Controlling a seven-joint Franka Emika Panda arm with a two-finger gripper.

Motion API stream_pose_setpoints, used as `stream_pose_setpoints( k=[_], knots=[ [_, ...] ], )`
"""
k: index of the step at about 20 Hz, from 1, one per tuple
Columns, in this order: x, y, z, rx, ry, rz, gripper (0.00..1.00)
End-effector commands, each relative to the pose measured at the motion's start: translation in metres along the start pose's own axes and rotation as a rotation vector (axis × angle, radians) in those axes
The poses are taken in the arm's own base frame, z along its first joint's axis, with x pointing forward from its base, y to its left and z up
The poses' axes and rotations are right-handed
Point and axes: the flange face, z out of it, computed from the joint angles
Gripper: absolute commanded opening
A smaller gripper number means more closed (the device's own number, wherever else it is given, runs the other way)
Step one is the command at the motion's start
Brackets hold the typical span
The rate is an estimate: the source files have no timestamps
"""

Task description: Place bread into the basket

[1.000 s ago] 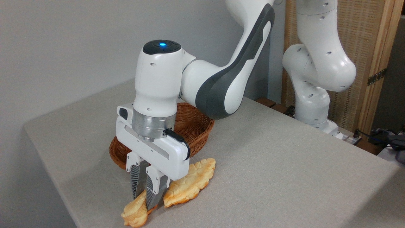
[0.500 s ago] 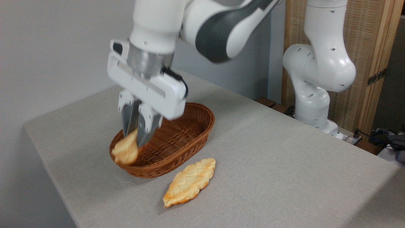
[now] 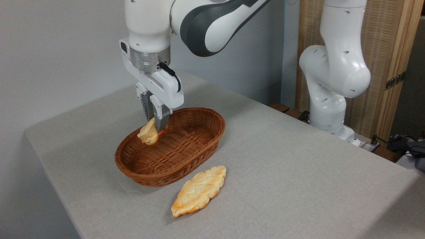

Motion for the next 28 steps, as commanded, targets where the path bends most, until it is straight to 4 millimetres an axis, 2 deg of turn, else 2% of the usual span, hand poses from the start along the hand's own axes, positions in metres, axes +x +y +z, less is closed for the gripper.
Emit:
stream_pose_setpoints(
  k=[1, 9, 15, 18, 20, 22, 25, 28],
  knots=[
    [-0.003, -0.003, -0.004, 0.014, -0.012, 0.014, 1.00],
    [0.000, -0.004, -0.009, 0.023, 0.002, 0.007, 1.00],
    [0.006, -0.009, -0.032, 0.044, 0.044, 0.001, 1.00],
    [0.006, -0.011, -0.036, 0.050, 0.048, -0.001, 1.00],
    [0.009, -0.015, -0.055, 0.066, 0.063, -0.002, 1.00],
    [0.000, -0.026, -0.075, 0.050, 0.035, -0.032, 1.00],
    [-0.008, -0.036, -0.109, 0.115, -0.077, -0.016, 1.00],
    [-0.017, -0.050, -0.123, 0.192, -0.157, -0.024, 1.00]
  ],
)
